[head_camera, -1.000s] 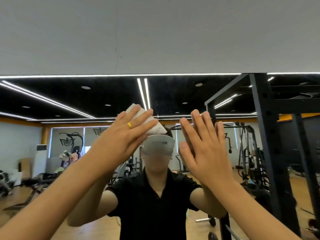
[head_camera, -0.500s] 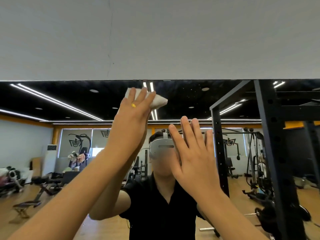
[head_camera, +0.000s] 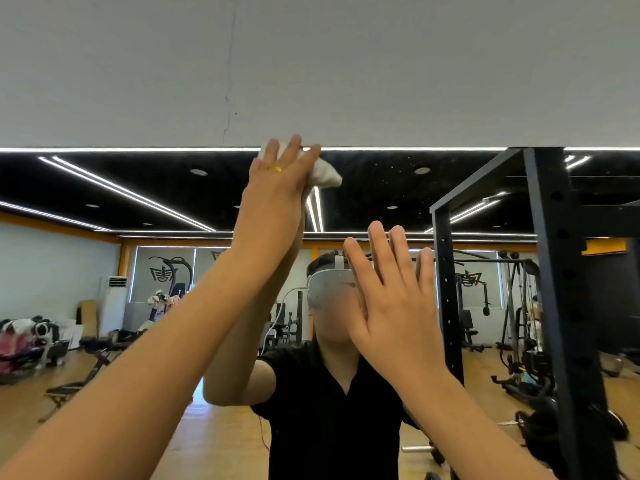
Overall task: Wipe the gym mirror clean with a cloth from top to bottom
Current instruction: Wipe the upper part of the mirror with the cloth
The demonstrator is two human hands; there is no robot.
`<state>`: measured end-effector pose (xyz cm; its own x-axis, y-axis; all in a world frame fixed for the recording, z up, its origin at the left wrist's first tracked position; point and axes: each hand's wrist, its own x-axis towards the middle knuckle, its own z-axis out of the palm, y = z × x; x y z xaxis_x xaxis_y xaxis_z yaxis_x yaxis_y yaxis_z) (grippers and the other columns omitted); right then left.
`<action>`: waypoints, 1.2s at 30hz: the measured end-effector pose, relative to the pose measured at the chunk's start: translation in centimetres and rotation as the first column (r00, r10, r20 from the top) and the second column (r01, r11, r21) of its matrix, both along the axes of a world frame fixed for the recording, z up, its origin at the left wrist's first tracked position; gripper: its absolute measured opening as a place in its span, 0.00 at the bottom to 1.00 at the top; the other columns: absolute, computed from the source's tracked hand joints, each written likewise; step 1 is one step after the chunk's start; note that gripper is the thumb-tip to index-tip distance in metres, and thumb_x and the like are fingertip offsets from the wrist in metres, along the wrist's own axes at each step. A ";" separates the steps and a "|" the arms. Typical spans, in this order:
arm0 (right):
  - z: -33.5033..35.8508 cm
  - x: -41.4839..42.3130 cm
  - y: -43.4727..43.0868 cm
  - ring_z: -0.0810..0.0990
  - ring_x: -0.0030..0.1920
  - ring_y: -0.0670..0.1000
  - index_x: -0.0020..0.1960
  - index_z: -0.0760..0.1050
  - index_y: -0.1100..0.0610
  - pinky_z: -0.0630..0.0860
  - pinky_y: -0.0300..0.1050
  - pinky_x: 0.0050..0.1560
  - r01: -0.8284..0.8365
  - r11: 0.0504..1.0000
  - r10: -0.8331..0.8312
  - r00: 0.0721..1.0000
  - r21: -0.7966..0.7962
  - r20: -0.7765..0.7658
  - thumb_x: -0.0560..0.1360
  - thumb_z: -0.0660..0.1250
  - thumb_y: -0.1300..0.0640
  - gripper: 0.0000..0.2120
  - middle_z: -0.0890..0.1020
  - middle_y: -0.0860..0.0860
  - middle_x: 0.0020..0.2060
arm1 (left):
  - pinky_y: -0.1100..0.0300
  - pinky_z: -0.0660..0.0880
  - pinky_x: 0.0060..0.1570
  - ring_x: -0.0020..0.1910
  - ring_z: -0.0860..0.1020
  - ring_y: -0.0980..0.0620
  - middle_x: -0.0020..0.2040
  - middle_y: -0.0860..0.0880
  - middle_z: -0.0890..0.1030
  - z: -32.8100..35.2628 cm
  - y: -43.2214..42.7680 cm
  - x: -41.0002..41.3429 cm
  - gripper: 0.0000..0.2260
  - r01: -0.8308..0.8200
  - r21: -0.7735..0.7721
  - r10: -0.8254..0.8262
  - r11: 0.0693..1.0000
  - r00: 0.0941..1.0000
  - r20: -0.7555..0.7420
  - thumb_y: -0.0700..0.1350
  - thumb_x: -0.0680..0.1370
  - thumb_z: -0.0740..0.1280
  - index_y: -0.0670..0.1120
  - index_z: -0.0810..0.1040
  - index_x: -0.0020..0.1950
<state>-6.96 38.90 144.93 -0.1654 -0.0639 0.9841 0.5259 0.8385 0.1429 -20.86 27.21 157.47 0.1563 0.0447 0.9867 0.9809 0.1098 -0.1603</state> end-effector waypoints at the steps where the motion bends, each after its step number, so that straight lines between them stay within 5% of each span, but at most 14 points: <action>1: 0.0 0.0 0.0 0.46 0.84 0.55 0.83 0.57 0.47 0.45 0.65 0.80 0.000 1.000 0.000 1.000 0.000 -0.003 0.83 0.52 0.44 0.29 0.54 0.53 0.84 | 0.30 0.67 0.70 0.77 0.64 0.32 0.77 0.37 0.68 0.6 0.1 0.2 0.21 0.000 0.007 0.000 1.000 1.000 0.025 0.38 0.83 0.60 0.48 0.70 0.77; 5: 0.0 -0.1 -0.1 0.45 0.84 0.55 0.83 0.56 0.47 0.43 0.65 0.81 -0.030 0.999 0.030 1.000 -0.014 0.003 0.83 0.53 0.45 0.29 0.53 0.53 0.84 | 0.36 0.63 0.75 0.80 0.59 0.37 0.80 0.41 0.64 -0.2 0.0 0.8 0.23 -0.057 -0.010 0.057 0.998 0.997 0.055 0.36 0.84 0.62 0.48 0.68 0.79; 10: 0.3 0.3 -0.2 0.45 0.84 0.53 0.83 0.58 0.46 0.39 0.60 0.81 -0.062 0.998 0.062 0.998 -0.025 0.009 0.83 0.53 0.44 0.29 0.53 0.51 0.84 | 0.37 0.71 0.67 0.76 0.63 0.36 0.78 0.40 0.66 -6.7 -0.6 0.5 0.23 -0.066 -0.032 0.067 0.997 0.998 0.012 0.40 0.81 0.62 0.47 0.69 0.77; 15: 0.4 0.4 -0.4 0.42 0.84 0.51 0.83 0.57 0.46 0.37 0.59 0.81 -0.087 0.995 0.089 0.996 -0.055 0.031 0.83 0.56 0.45 0.29 0.51 0.49 0.84 | 0.38 0.59 0.70 0.80 0.52 0.52 0.80 0.54 0.61 -14.7 -1.1 -1.1 0.29 -0.017 -0.027 0.017 0.999 1.000 0.008 0.35 0.78 0.71 0.48 0.69 0.78; 21: 1.0 4.3 0.5 0.48 0.83 0.49 0.83 0.56 0.46 0.34 0.58 0.81 -0.097 0.994 0.098 0.995 -0.059 0.026 0.83 0.56 0.42 0.30 0.56 0.47 0.83 | 0.40 0.57 0.73 0.82 0.45 0.59 0.80 0.55 0.60 -14.8 -1.6 -0.9 0.21 0.047 -0.084 -0.042 0.995 0.998 0.051 0.48 0.86 0.56 0.51 0.66 0.80; 27: 0.6 10.8 6.4 0.43 0.84 0.52 0.84 0.53 0.44 0.34 0.61 0.80 0.177 0.984 -0.177 0.974 0.010 0.140 0.84 0.48 0.38 0.30 0.50 0.48 0.84 | 0.41 0.54 0.75 0.81 0.52 0.52 0.79 0.52 0.63 -14.5 -0.8 -0.4 0.19 0.066 -0.023 -0.064 0.998 0.996 0.069 0.43 0.86 0.58 0.50 0.69 0.78; 31: 0.2 10.3 7.1 0.43 0.84 0.53 0.84 0.52 0.46 0.37 0.62 0.81 0.180 0.982 -0.184 0.977 0.051 0.108 0.84 0.50 0.41 0.30 0.49 0.49 0.84 | 0.42 0.55 0.76 0.80 0.52 0.51 0.79 0.45 0.67 -12.3 0.2 1.6 0.19 0.092 -0.025 -0.089 0.995 0.991 0.103 0.43 0.85 0.59 0.47 0.71 0.77; 36: 0.1 10.5 7.4 0.44 0.84 0.54 0.84 0.52 0.47 0.40 0.63 0.81 0.170 0.983 -0.177 0.979 0.074 0.102 0.85 0.48 0.40 0.30 0.50 0.49 0.84 | 0.41 0.62 0.74 0.80 0.59 0.39 0.79 0.42 0.66 -5.7 2.1 5.6 0.19 0.095 -0.039 -0.090 0.995 0.989 0.121 0.41 0.86 0.61 0.48 0.72 0.77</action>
<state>3.50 46.29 145.06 -0.2846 -0.0874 0.9547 0.6411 0.7231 0.2573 -15.23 29.31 151.82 0.0429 0.0796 0.9959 0.9989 0.0131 -0.0441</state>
